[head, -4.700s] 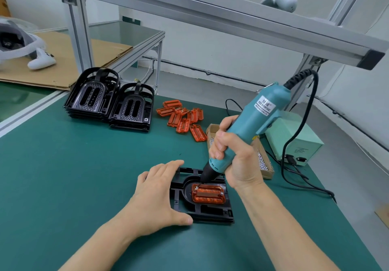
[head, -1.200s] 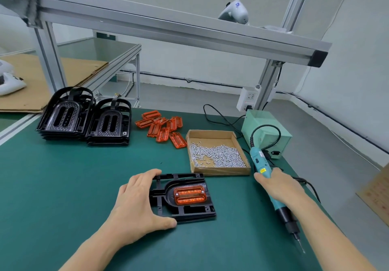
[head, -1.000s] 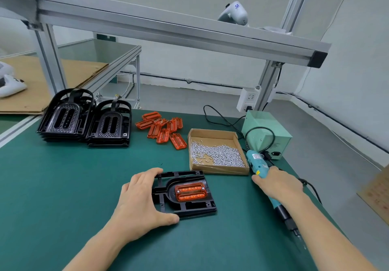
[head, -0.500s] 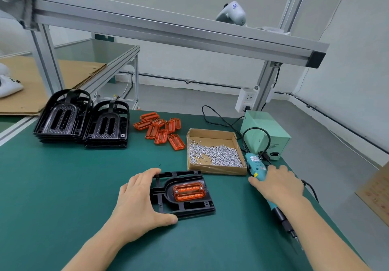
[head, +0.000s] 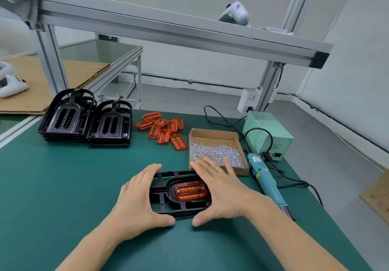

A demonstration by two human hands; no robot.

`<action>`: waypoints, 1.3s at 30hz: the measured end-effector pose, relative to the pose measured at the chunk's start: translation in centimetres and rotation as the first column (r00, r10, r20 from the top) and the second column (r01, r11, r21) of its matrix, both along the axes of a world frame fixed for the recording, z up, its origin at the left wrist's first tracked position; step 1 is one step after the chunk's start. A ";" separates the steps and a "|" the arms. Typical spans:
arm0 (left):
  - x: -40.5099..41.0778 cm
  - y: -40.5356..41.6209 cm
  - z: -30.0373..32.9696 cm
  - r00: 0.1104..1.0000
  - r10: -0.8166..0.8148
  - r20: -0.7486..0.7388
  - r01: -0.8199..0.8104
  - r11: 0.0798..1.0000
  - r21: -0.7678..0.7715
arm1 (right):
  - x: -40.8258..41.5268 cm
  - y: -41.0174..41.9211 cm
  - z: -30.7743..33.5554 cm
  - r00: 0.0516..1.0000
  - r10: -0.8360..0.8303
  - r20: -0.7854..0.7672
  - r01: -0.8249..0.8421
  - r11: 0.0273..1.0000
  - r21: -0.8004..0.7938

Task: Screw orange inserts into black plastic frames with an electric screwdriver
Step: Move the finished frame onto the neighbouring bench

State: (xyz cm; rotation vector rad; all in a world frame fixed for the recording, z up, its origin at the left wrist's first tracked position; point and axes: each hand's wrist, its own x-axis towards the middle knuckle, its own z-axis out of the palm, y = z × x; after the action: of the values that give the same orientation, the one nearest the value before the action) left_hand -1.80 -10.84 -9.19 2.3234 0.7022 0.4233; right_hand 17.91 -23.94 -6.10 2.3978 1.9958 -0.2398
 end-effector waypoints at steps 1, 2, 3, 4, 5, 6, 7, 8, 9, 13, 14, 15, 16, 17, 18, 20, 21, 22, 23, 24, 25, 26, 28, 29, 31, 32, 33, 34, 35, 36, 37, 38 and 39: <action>-0.1 0.1 0.0 1.000 -0.007 0.001 0.007 1.000 -0.002 | 0.1 0.1 0.1 1.000 0.001 0.009 -0.001 1.000 -0.006; -0.3 0.3 -0.1 1.000 -0.007 0.004 0.007 1.000 -0.008 | 0.2 0.2 0.1 1.000 0.001 0.017 -0.001 1.000 -0.010; -0.4 0.3 -0.1 1.000 -0.003 0.008 0.003 1.000 -0.016 | 0.3 0.3 0.2 1.000 0.000 0.023 0.000 1.000 -0.012; -0.4 0.4 -0.2 1.000 0.001 0.010 -0.001 1.000 -0.025 | 0.3 0.4 0.3 1.000 0.001 0.030 0.000 1.000 -0.016; -0.4 0.4 -0.3 1.000 0.002 0.010 -0.001 0.999 -0.034 | 0.2 0.5 0.3 0.999 0.001 0.036 0.000 1.000 -0.020; -0.4 0.5 -0.4 1.000 -0.001 0.010 0.001 0.999 -0.046 | 0.2 0.5 0.4 0.999 0.001 0.041 0.000 1.000 -0.022; -0.3 0.5 -0.5 1.000 -0.006 0.011 0.006 0.998 -0.063 | 0.2 0.6 0.4 0.999 0.000 0.044 0.001 1.000 -0.022; -0.3 0.6 -0.5 1.000 -0.010 0.018 0.012 0.997 -0.082 | 0.1 0.5 0.4 0.999 0.002 0.045 -0.001 1.000 -0.022; -0.3 0.6 -0.5 0.999 -0.013 0.030 0.016 0.995 -0.102 | 0.1 0.5 0.4 0.999 0.004 0.046 -0.003 1.000 -0.021; -0.5 0.6 -0.6 0.994 -0.006 0.106 0.025 0.984 -0.174 | 0.1 0.1 0.0 0.998 0.019 0.063 -0.018 1.000 -0.014; -0.6 0.7 -0.6 0.992 -0.004 0.123 0.027 0.982 -0.185 | 0.1 0.1 0.0 0.998 0.023 0.065 -0.022 1.000 -0.011; -0.8 0.7 -0.6 0.991 -0.004 0.133 0.030 0.980 -0.195 | 0.1 0.1 0.0 0.998 0.026 0.064 -0.025 1.000 -0.010; -0.9 0.8 -0.5 0.990 -0.005 0.141 0.034 0.978 -0.207 | 0.1 0.0 0.0 0.998 0.029 0.059 -0.028 1.000 -0.009; -1.0 0.8 -0.5 0.989 -0.005 0.149 0.038 0.975 -0.218 | 0.1 0.0 0.0 0.998 0.032 0.055 -0.032 0.999 -0.006; -1.1 0.9 -0.5 0.988 -0.005 0.155 0.040 0.973 -0.227 | 0.0 0.0 0.0 0.998 0.039 0.050 -0.039 0.999 0.000; -1.4 0.9 -0.4 0.987 -0.004 0.162 0.042 0.971 -0.234 | -0.2 0.0 0.0 0.998 0.058 0.039 -0.059 0.998 0.020; -1.5 0.9 -0.5 0.987 -0.007 0.162 0.045 0.972 -0.231 | -0.3 0.0 -0.1 0.997 0.067 0.033 -0.068 0.997 0.030; -1.6 0.9 -0.5 0.987 -0.010 0.160 0.047 0.973 -0.226 | -0.4 0.0 -0.2 0.997 0.075 0.025 -0.076 0.996 0.038; -1.8 1.0 -0.4 0.988 -0.014 0.156 0.049 0.974 -0.221 | -0.6 0.0 -0.2 0.997 0.082 0.013 -0.082 0.995 0.048; -1.9 1.0 -0.4 0.988 -0.018 0.151 0.051 0.975 -0.217 | -0.7 -0.1 -0.3 0.996 0.089 -0.006 -0.088 0.994 0.058; -2.1 1.0 -0.3 0.989 -0.021 0.148 0.053 0.975 -0.214 | -0.7 -0.1 -0.3 0.995 0.095 -0.033 -0.093 0.993 0.068; -2.3 1.0 -0.2 0.989 -0.023 0.144 0.054 0.976 -0.211 | -0.8 -0.1 -0.3 0.993 0.096 -0.073 -0.091 0.993 0.073; -2.8 1.1 0.0 0.990 -0.026 0.135 0.054 0.977 -0.205 | -1.1 -0.2 -0.4 0.978 0.073 -0.196 -0.061 0.996 0.067; -3.0 1.2 0.1 0.991 -0.027 0.134 0.054 0.978 -0.204 | -1.3 -0.2 -0.4 0.965 0.057 -0.257 -0.043 0.997 0.057; -3.6 1.4 0.3 0.991 -0.028 0.132 0.054 0.978 -0.201 | -1.8 0.0 -0.5 0.942 0.033 -0.335 -0.025 0.999 0.028; -3.9 1.5 0.5 0.991 -0.026 0.129 0.051 0.979 -0.199 | -2.1 0.1 -0.5 0.935 0.025 -0.353 -0.021 1.000 0.016; -4.2 1.6 0.6 0.992 -0.024 0.123 0.049 0.979 -0.198 | -2.4 0.3 -0.5 0.931 0.022 -0.365 -0.021 1.000 0.006; -4.5 1.8 0.6 0.993 -0.024 0.117 0.047 0.979 -0.197 | -2.6 0.6 -0.6 0.927 0.022 -0.374 -0.025 1.000 -0.003; -4.8 1.9 0.7 0.993 -0.025 0.112 0.047 0.979 -0.199 | -2.8 0.8 -0.6 0.924 0.026 -0.382 -0.034 0.999 -0.012; -5.1 2.1 0.7 0.994 -0.026 0.109 0.047 0.979 -0.200 | -3.1 1.2 -0.6 0.922 0.034 -0.386 -0.046 0.999 -0.021; -5.5 2.3 0.7 0.994 -0.024 0.109 0.046 0.978 -0.202 | -3.3 1.5 -0.7 0.922 0.048 -0.385 -0.062 0.998 -0.025; -5.9 2.6 0.8 0.994 -0.020 0.111 0.042 0.979 -0.201 | -3.6 1.9 -0.7 0.924 0.064 -0.376 -0.080 0.996 -0.027; -6.3 2.8 0.8 0.993 -0.014 0.114 0.037 0.979 -0.202 | -3.9 2.3 -0.7 0.928 0.079 -0.364 -0.096 0.995 -0.028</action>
State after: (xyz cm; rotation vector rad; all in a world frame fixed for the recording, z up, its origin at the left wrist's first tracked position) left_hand -8.08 -8.02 -8.41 2.0961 0.6302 0.4451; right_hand 14.03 -21.61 -6.82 2.3675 2.2007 -0.7701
